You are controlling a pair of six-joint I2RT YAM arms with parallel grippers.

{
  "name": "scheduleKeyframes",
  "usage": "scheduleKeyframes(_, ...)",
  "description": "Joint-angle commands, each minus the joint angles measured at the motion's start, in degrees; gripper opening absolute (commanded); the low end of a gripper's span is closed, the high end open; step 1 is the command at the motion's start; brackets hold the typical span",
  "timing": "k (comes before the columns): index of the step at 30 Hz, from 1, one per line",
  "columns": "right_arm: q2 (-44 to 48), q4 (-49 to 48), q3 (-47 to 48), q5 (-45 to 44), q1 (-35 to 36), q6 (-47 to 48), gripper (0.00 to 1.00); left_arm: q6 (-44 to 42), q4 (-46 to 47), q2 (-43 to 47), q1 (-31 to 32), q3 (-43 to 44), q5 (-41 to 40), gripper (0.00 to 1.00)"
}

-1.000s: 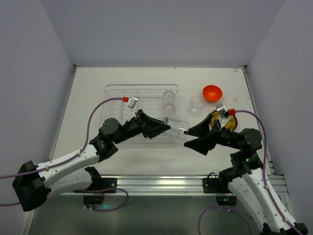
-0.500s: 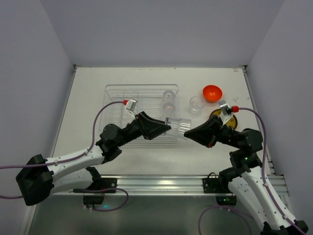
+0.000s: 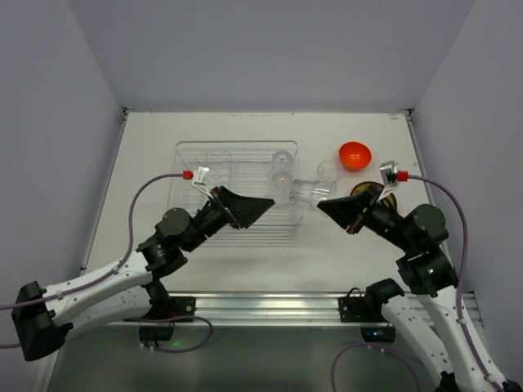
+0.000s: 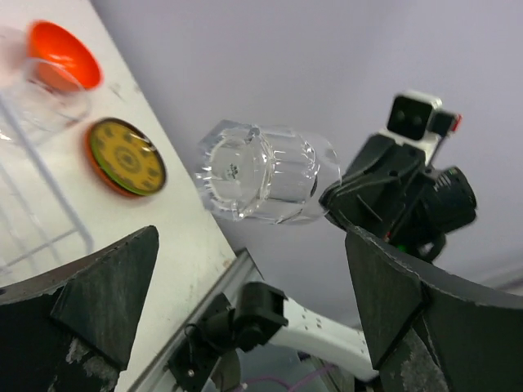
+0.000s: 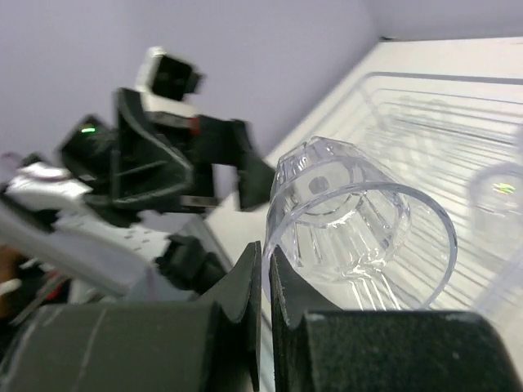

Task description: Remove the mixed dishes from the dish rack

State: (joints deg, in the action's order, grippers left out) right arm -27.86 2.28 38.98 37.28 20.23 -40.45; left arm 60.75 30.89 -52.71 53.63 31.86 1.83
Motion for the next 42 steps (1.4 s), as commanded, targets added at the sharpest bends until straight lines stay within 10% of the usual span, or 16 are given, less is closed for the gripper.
scheduleKeyframes(1, -1.84, 21.32, 7.24, -14.75, -0.1, 12.75, 0.0, -2.92, -19.09, 8.66, 0.51, 2.25, -19.46, 1.0)
scheduleKeyframes(12, -34.5, 51.66, 27.89, -49.03, 1.04, 20.41, 0.0, -13.1, -45.55, 12.99, 0.51, 8.03, -25.03, 1.0)
scheduleKeyframes(25, -60.19, 45.88, 35.02, -47.12, 3.15, 22.96, 0.0, -16.81, -58.49, 17.72, 0.43, 9.72, -25.12, 1.0)
scheduleKeyframes(42, -71.55, 43.15, 39.06, -49.84, 5.52, 21.9, 0.04, -17.07, -59.46, 18.52, 0.51, 7.96, -25.03, 1.0)
